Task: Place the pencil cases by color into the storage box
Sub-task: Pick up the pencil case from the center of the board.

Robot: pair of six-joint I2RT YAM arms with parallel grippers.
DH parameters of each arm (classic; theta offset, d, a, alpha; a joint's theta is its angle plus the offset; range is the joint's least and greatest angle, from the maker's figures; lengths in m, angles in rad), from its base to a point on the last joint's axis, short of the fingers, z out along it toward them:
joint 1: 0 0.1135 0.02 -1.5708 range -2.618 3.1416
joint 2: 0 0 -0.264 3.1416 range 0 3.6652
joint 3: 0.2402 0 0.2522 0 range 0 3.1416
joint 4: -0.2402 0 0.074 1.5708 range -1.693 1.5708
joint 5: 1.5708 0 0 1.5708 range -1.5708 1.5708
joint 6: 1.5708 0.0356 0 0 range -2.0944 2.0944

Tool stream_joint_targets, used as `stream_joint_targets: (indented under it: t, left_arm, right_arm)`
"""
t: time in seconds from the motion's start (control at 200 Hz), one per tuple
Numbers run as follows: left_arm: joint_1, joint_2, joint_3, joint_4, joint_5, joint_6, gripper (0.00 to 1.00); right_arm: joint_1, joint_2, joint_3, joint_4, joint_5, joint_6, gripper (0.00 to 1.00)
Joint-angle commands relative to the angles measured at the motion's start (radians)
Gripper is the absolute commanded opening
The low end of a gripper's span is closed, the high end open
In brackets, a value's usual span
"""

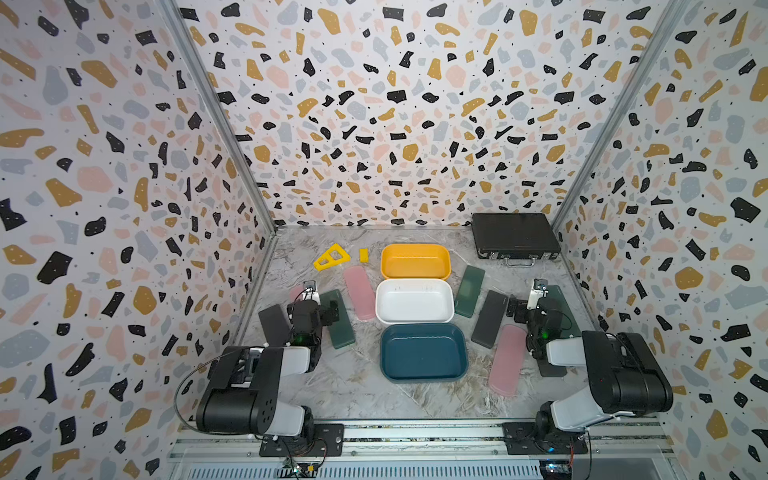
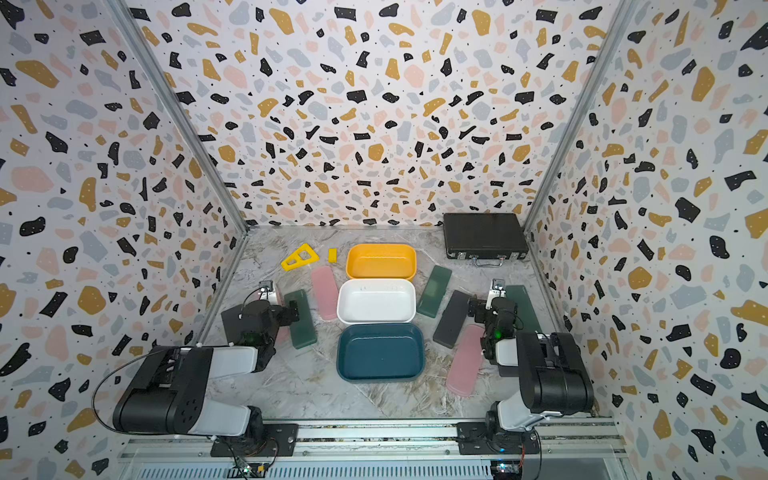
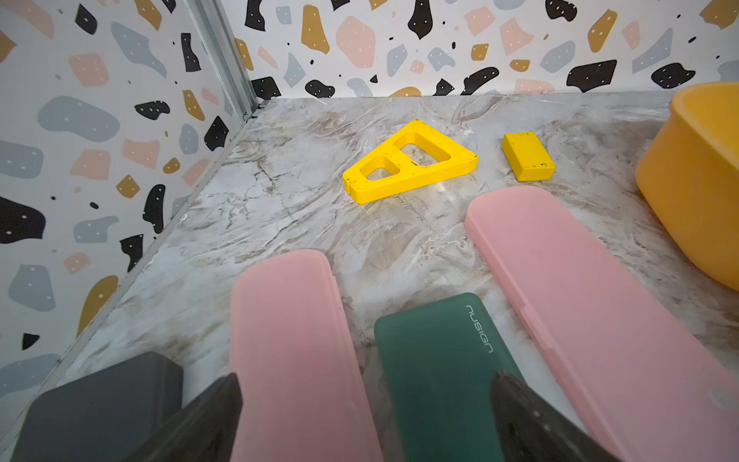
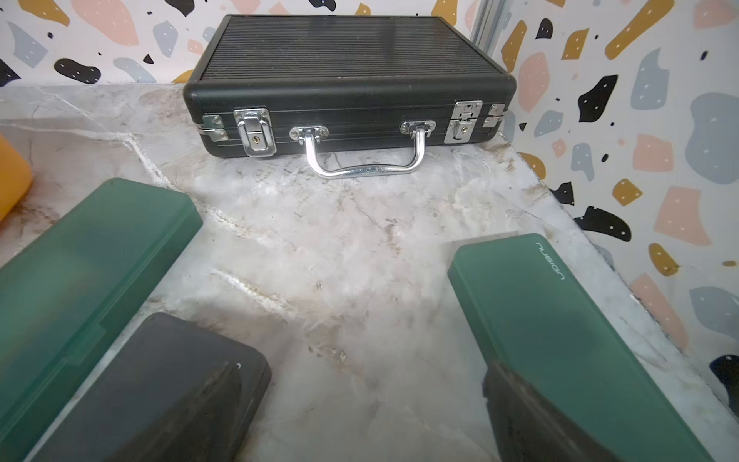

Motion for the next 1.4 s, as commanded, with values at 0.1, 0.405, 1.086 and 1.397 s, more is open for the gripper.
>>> stream_joint_targets:
  t: [0.1,0.405,1.086,1.397]
  left_arm:
    - [0.003,-0.009,0.013,0.045,0.008,0.005,1.00]
    - [0.003,-0.009,0.013,0.045,0.007,0.005,1.00]
    - [0.004,-0.087,0.074,-0.104,-0.064,-0.022,1.00]
    - [0.004,-0.287,0.554,-0.905,-0.242,-0.154,1.00]
  right_arm:
    - [0.004,-0.014,0.013,-0.004,-0.005,-0.006,1.00]
    - [0.004,-0.015,0.013,-0.004,-0.005,-0.006,1.00]
    - [0.002,-0.116,0.118,-0.266,-0.014,-0.004,0.95]
    - [0.004,-0.286,0.463,-1.045,-0.008,0.183,0.94]
